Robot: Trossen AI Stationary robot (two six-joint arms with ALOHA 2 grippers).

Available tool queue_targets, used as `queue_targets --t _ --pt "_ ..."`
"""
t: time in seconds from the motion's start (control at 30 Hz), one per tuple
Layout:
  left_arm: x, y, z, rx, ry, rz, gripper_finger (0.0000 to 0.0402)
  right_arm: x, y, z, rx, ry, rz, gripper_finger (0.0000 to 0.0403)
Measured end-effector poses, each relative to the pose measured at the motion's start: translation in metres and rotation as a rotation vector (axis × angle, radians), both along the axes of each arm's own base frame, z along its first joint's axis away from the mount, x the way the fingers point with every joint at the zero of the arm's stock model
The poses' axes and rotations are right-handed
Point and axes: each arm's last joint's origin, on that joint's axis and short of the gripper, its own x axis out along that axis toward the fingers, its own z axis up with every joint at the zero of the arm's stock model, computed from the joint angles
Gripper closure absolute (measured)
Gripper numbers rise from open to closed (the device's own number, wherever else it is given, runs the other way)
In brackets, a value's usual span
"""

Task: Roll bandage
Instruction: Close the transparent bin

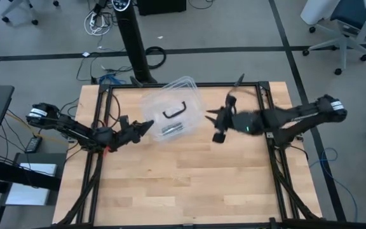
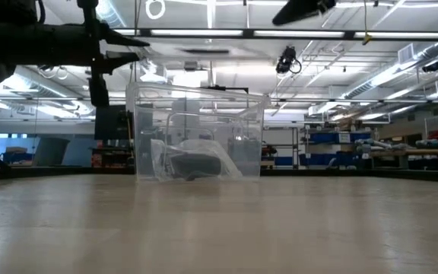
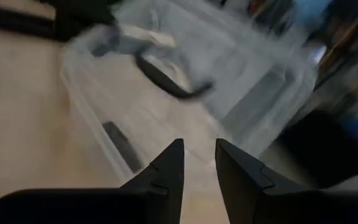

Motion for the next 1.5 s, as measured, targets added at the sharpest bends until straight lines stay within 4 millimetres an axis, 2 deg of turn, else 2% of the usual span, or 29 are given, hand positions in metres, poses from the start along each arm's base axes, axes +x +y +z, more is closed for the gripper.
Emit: queue_targets --t 0.17,0.3,0.47,0.63,0.77,0.93,1.03,1.2,1.37,1.5 --pt "-0.001 -0.005 0.003 0.026 -0.019 -0.034 0.0359 -0.011 -0.048 0.001 0.393 -0.041 0.020 0.0301" --pt "-0.001 -0.008 0.003 0.041 -0.015 -0.056 0.0359 -0.020 -0.078 0.007 0.583 -0.119 0.045 0.0284" --pt "-0.002 -0.009 0.003 0.047 -0.016 -0.071 0.0359 -0.017 -0.104 0.011 0.799 -0.215 0.184 0.0269" --pt "-0.002 -0.010 0.003 0.053 -0.019 -0.087 0.0359 -0.002 -0.120 -0.002 0.897 -0.182 0.262 0.0275" --pt "-0.002 -0.011 0.003 0.065 -0.019 -0.108 0.0359 -0.001 -0.123 -0.003 0.880 -0.185 0.266 0.0306" --pt "-0.003 -0.015 0.006 0.101 -0.032 -0.124 0.0359 -0.018 -0.123 0.008 0.819 -0.202 0.271 0.0353" --pt "-0.003 -0.015 0.004 0.097 -0.005 -0.111 0.0360 -0.026 -0.123 0.012 0.772 -0.198 0.270 0.0351" --pt "-0.003 -0.013 -0.004 0.039 0.055 -0.041 0.0360 -0.029 -0.123 0.007 0.760 -0.151 0.227 0.0331" --pt "-0.003 -0.012 -0.004 -0.019 0.036 0.014 0.0360 -0.018 -0.114 0.000 0.776 -0.099 0.259 0.0321" --pt "-0.003 -0.011 -0.006 -0.066 0.026 0.005 0.0360 -0.009 -0.098 -0.006 0.689 -0.024 0.353 0.0316"
